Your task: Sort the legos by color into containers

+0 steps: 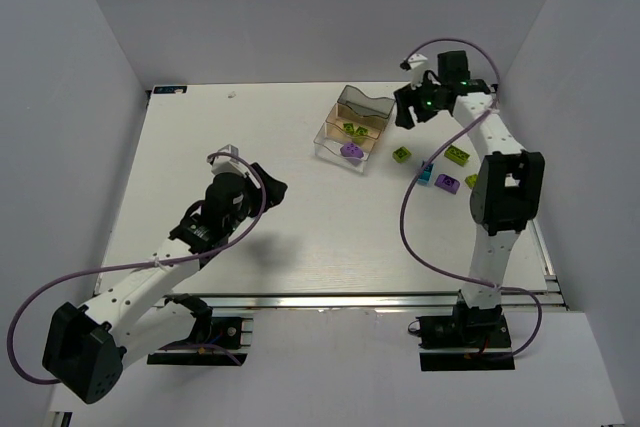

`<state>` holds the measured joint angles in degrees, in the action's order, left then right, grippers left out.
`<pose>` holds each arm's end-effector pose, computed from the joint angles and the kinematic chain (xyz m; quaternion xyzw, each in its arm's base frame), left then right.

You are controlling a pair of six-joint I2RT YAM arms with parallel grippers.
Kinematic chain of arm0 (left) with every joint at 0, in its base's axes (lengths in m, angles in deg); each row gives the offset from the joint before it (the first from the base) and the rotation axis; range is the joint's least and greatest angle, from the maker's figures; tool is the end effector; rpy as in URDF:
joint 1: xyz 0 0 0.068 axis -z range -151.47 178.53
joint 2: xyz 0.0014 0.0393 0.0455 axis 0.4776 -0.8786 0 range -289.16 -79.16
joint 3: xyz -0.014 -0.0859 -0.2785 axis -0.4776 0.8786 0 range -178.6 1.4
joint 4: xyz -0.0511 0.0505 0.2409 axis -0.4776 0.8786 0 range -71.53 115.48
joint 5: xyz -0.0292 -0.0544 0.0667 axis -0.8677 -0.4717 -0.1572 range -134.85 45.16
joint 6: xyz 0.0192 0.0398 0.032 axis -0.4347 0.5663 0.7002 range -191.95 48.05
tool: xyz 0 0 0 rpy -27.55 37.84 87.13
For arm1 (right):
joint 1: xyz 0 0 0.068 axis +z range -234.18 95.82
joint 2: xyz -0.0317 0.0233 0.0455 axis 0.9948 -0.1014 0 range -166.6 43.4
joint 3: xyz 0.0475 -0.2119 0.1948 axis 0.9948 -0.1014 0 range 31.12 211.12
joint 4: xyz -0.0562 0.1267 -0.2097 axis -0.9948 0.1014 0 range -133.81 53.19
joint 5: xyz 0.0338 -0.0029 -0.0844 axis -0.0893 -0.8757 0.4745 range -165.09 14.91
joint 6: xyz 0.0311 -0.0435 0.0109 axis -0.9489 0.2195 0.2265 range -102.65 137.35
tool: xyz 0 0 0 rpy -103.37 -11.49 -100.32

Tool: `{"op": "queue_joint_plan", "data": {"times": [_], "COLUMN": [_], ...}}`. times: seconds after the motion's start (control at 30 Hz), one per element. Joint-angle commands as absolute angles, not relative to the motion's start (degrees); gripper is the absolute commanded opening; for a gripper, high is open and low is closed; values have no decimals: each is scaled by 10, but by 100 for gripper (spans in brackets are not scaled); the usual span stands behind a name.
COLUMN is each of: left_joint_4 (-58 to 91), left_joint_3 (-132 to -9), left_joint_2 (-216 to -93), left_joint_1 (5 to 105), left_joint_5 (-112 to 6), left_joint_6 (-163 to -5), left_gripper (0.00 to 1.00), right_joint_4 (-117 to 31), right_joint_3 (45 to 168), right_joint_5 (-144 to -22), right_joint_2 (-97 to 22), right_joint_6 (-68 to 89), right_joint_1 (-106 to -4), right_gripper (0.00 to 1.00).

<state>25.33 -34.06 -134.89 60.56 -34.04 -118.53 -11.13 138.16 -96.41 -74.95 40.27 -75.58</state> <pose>0.1721 -0.0996 0.2729 -0.1563 0.8363 -0.2668 0.4527 0.4665 0.0840 0.3009 -0.3153 0.8510 0.1211 0.4023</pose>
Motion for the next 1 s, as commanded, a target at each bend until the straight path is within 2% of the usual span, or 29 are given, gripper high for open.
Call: {"op": "queue_joint_plan", "data": {"times": [0.0, 0.17, 0.5, 0.97], "left_joint_4": [237, 229, 239, 247], "left_joint_3": [-332, -322, -308, -307], "left_joint_2": [-1330, -1328, -1304, -1296], "left_joint_1": [605, 605, 605, 604], "left_joint_5": [-348, -354, -350, -345], "left_joint_6": [-1184, -1179, -1179, -1189], "left_gripper": [76, 76, 76, 76], "right_joint_4": [-43, -7, 32, 14], "right_joint_3": [1354, 1318, 1390, 1412], "right_joint_5": [-962, -880, -807, -802], "right_joint_2": [-702, -688, -787, -857], "right_joint_6": [476, 579, 680, 727], "right_joint_1": [-804, -848, -902, -902], "right_gripper": [75, 80, 78, 74]}}
